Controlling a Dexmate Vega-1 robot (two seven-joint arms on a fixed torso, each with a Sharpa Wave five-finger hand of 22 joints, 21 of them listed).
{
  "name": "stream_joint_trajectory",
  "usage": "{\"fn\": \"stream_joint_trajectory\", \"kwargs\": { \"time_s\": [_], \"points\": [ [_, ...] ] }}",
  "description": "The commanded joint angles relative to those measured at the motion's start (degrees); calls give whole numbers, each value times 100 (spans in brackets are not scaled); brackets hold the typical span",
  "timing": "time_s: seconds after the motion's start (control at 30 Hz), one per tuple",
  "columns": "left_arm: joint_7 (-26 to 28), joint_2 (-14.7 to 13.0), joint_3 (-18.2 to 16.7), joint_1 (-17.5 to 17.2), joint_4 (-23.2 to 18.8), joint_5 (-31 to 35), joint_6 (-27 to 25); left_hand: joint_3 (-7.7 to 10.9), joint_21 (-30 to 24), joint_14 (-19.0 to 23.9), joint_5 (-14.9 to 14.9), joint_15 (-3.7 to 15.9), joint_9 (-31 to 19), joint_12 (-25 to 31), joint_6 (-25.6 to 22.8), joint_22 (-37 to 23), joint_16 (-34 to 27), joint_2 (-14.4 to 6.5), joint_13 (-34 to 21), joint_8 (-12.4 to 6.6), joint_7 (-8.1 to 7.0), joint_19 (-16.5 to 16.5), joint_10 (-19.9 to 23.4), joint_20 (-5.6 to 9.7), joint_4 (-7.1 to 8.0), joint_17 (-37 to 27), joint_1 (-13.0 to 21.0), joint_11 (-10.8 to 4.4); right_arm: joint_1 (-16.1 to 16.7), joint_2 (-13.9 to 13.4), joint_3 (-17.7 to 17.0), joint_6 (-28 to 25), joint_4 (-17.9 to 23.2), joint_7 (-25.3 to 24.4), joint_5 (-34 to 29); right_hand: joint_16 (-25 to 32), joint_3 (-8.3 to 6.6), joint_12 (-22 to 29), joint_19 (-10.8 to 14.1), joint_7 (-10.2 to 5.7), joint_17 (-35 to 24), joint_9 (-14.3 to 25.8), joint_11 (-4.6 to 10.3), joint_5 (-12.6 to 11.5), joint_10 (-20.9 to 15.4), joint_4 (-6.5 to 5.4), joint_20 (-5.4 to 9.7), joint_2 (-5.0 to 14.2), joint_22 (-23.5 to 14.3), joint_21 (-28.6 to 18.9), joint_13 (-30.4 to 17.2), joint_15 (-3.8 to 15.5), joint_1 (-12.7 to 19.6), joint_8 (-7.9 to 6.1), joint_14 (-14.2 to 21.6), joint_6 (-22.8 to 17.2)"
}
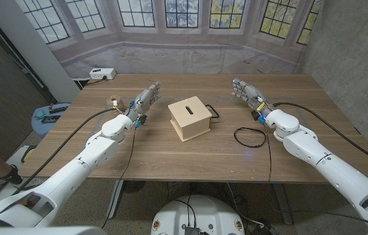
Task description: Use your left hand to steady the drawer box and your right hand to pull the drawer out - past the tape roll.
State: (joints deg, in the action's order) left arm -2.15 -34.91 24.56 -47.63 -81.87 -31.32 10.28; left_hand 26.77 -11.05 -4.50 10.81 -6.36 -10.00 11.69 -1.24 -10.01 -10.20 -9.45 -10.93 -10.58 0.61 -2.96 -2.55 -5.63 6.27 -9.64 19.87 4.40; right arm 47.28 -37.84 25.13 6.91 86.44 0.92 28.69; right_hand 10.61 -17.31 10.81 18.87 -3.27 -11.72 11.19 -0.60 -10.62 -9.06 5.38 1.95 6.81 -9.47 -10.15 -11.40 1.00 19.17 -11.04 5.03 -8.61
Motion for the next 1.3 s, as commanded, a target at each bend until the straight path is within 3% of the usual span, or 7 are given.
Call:
{"fn": "stream_joint_trajectory", "kwargs": {
  "time_s": [0.03,0.33,0.73,1.3],
  "points": [
    [369,-109,58,-83,-390,228,-318,59,-72,110,-6,-43,-14,83,-142,-9,-41,-10,-9,-47,35,-118,124,-49,-70,-14,100,37,-41,-382,106,-212,419,125,-376,35,-11,32,-15,12,-3,2,41,-20,10,47,-8,9,-23,-25,-1,31,68,-27,-17,-36],
    [388,-118,67,-134,-504,240,-337,86,-77,137,-13,-24,-15,88,-159,-9,-40,-12,-7,-42,40,-149,152,-44,-105,-13,121,29,-111,-611,166,-188,658,223,-748,45,-9,38,-17,19,6,0,54,-16,6,68,-5,7,-23,-33,-1,49,83,-50,-13,-97],
    [635,-178,58,-243,-766,307,-581,122,-74,157,-22,-32,-16,86,-177,-10,-35,-13,-5,-36,49,-162,170,-44,-149,-13,149,53,-490,-766,405,-222,765,499,-1407,64,-4,56,-16,39,19,-2,89,-10,-29,101,6,0,-22,-44,-2,81,106,-73,11,-175],
    [1108,-254,181,-465,-1282,914,-533,172,-84,233,-36,-19,-18,100,-251,-12,-45,-11,-4,-45,36,-217,243,-34,-210,-15,178,15,-796,-1069,580,-361,1164,817,-2229,69,15,57,-22,55,29,-4,116,-3,-25,130,14,-22,-20,-50,-3,122,113,-72,3,-198]
  ]
}}
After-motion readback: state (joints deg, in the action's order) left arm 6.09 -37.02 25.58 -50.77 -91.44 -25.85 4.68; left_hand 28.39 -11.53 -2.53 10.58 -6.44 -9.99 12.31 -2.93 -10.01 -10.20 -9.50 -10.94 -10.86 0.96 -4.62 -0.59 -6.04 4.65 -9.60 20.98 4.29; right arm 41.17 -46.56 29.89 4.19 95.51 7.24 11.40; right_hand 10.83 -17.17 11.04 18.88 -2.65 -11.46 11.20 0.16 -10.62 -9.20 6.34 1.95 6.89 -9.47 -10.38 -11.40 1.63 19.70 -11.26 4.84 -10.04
